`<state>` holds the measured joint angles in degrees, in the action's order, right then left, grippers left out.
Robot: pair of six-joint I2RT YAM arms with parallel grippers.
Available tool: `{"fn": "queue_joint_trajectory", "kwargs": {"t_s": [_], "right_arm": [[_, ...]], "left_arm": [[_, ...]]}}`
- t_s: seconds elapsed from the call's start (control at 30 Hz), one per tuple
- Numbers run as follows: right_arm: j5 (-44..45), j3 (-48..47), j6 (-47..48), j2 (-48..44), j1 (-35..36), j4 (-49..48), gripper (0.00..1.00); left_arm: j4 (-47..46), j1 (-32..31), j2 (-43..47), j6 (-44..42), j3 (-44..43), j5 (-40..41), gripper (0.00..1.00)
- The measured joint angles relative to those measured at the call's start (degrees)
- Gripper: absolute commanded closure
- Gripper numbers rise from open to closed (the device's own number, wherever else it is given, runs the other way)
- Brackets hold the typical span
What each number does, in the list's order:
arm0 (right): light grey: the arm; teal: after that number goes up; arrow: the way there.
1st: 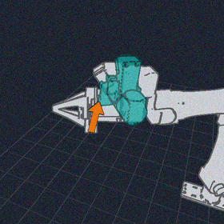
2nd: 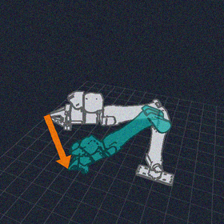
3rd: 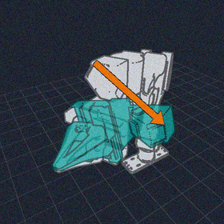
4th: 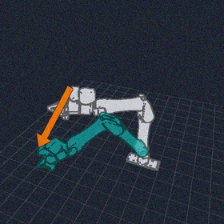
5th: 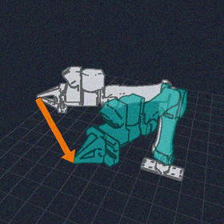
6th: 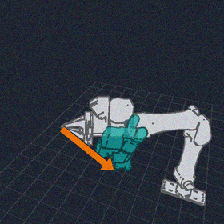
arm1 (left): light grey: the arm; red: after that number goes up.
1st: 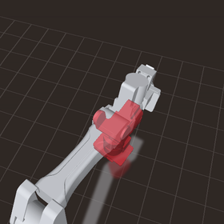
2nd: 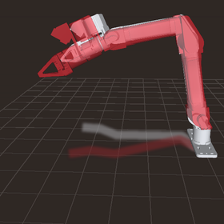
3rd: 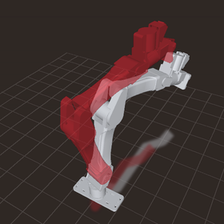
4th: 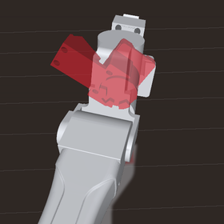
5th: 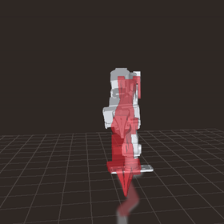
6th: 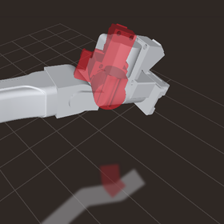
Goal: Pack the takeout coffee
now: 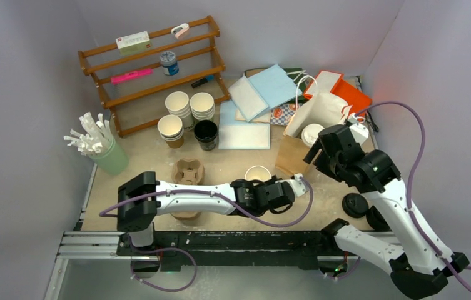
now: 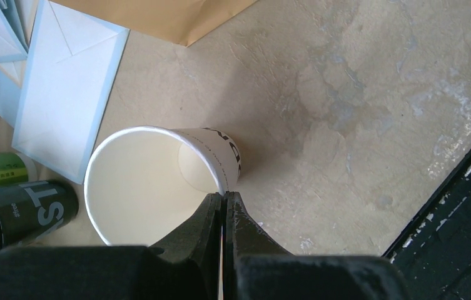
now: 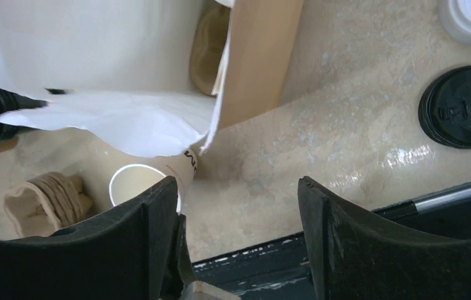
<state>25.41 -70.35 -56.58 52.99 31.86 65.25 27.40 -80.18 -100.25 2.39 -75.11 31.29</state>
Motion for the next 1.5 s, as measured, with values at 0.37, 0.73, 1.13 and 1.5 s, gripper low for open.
{"fn": "queue_joint_trajectory", "kwargs": {"t_s": [0.37,0.73,1.13,1.5], "right_arm": [[6.6,-11.8,-0.6,4.7,-0.4,-0.7,0.25],[2.3,-11.7,1.4,14.3,-10.2,-3.0,0.7],[-7.5,-15.2,3.5,22.8,-11.1,-15.8,1.0],[-12.3,-19.7,4.2,28.4,-11.1,-25.9,0.96]], "left_arm": [[-1.3,2.1,0.0,-0.7,0.0,-1.7,1.0],[-1.2,2.1,1.0,-0.7,0.0,-5.2,1.0],[-1.2,2.1,1.5,-1.6,0.0,-6.0,1.0],[-1.2,2.1,1.5,-1.6,0.0,-5.9,1.0]]}}
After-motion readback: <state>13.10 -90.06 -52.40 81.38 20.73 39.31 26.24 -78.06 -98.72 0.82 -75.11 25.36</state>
